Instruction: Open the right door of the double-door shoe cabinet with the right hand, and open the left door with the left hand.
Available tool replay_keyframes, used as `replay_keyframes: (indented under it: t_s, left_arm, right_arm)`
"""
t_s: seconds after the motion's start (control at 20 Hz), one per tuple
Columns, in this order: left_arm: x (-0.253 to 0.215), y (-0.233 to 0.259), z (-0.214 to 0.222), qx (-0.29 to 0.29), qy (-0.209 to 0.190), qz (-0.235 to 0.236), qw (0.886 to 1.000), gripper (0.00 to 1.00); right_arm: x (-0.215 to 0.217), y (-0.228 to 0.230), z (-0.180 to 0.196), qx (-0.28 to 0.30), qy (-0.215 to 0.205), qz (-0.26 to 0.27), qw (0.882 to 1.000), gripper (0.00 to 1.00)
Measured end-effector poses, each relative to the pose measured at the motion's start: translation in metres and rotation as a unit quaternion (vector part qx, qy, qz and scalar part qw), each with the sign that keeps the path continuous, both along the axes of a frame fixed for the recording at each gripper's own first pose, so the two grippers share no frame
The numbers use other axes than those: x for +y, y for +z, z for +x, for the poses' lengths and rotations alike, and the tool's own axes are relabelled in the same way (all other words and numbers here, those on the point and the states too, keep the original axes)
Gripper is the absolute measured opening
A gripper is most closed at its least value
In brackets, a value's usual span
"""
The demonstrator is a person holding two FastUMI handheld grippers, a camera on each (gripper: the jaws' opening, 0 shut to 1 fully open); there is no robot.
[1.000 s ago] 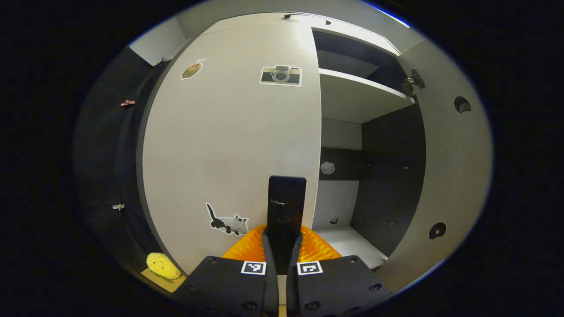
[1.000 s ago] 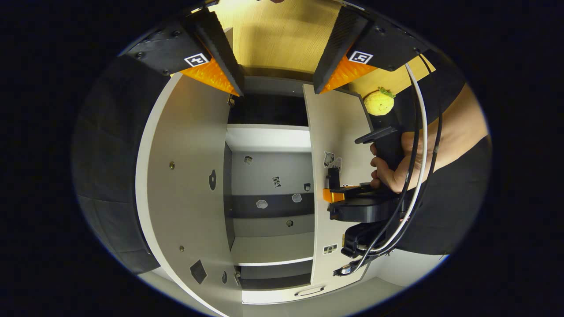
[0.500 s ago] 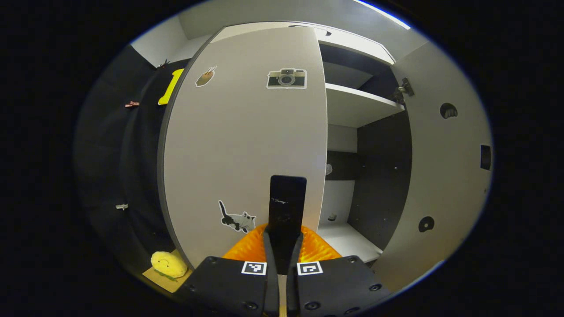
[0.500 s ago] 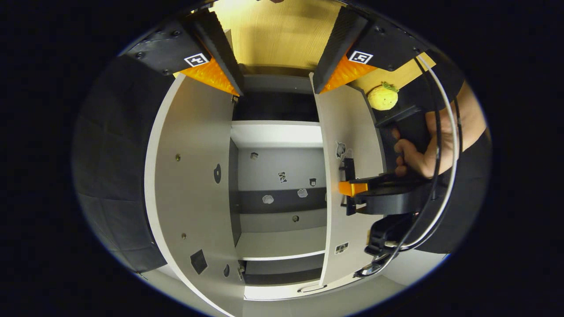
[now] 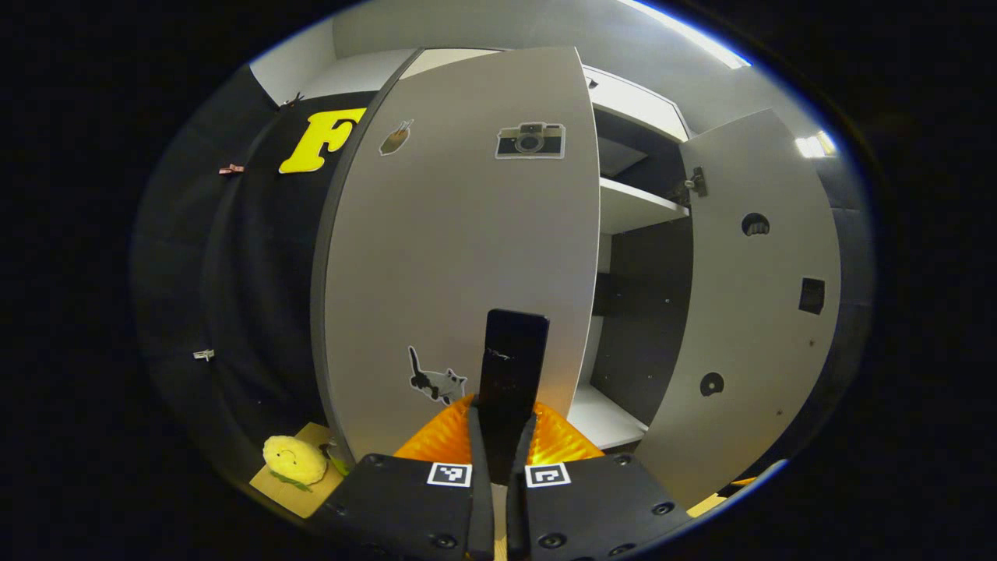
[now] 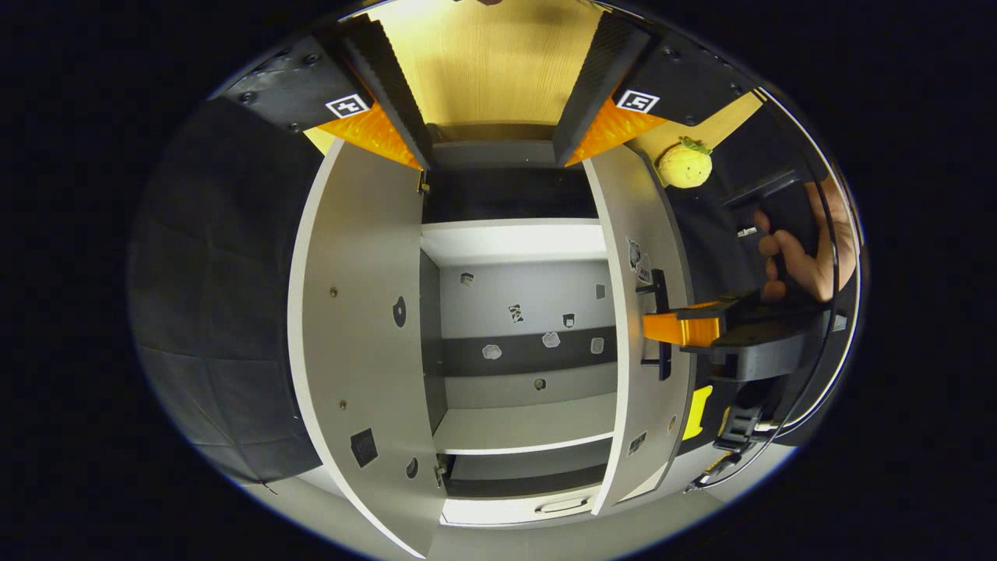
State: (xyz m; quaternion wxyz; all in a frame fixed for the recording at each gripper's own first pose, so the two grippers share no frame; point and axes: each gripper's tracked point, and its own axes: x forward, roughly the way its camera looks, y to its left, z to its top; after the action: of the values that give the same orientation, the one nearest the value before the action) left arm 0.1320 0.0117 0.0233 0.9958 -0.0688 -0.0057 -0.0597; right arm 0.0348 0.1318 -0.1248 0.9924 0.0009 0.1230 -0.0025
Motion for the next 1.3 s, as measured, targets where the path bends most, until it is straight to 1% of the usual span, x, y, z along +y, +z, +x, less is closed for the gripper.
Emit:
replay_keyframes:
  t_s: [0.1, 0.25, 0.5, 0.7, 0.9, 1.0, 1.1, 1.15, 1.2, 1.25, 1.3]
  left_arm:
    - [0.010, -0.001, -0.013, -0.005, -0.008, -0.002, 1.000, 0.11]
    - [0.027, -0.002, -0.034, -0.013, -0.008, -0.008, 1.000, 0.11]
    - [0.060, -0.005, -0.061, -0.018, -0.005, -0.011, 1.000, 0.10]
    - [0.091, -0.005, -0.078, -0.018, 0.006, -0.010, 1.000, 0.10]
    - [0.123, -0.004, -0.089, -0.019, -0.003, -0.041, 0.999, 0.10]
    - [0.148, -0.005, -0.093, -0.020, 0.009, -0.038, 0.999, 0.10]
    - [0.181, -0.005, -0.094, -0.022, 0.041, -0.024, 0.999, 0.10]
    - [0.196, -0.008, -0.091, -0.018, 0.056, -0.025, 0.998, 0.07]
    - [0.206, -0.005, -0.095, -0.021, 0.050, -0.039, 0.998, 0.05]
    - [0.200, -0.006, -0.093, -0.013, 0.024, -0.070, 0.997, 0.05]
    - [0.195, -0.003, -0.095, -0.010, 0.018, -0.092, 0.996, 0.05]
  right_arm:
    - [0.008, 0.000, -0.007, -0.005, -0.007, -0.001, 1.000, 0.99]
    - [0.016, -0.003, -0.014, -0.005, -0.016, 0.001, 1.000, 0.99]
    - [0.035, -0.009, -0.022, 0.000, -0.014, -0.003, 1.000, 0.99]
    - [0.054, -0.010, -0.025, 0.000, -0.003, -0.003, 1.000, 0.98]
    - [0.067, -0.008, -0.025, -0.003, 0.005, -0.005, 1.000, 0.98]
    - [0.067, -0.004, -0.022, -0.005, 0.006, -0.013, 1.000, 0.99]
    - [0.066, 0.003, -0.018, -0.012, 0.005, -0.019, 1.000, 0.99]
    - [0.065, 0.005, -0.018, -0.014, 0.004, -0.021, 1.000, 0.99]
    - [0.065, 0.008, -0.016, -0.015, 0.004, -0.024, 1.000, 0.99]
    - [0.064, 0.010, -0.015, -0.015, 0.004, -0.026, 1.000, 0.99]
    - [0.065, 0.011, -0.015, -0.015, 0.006, -0.027, 1.000, 0.99]
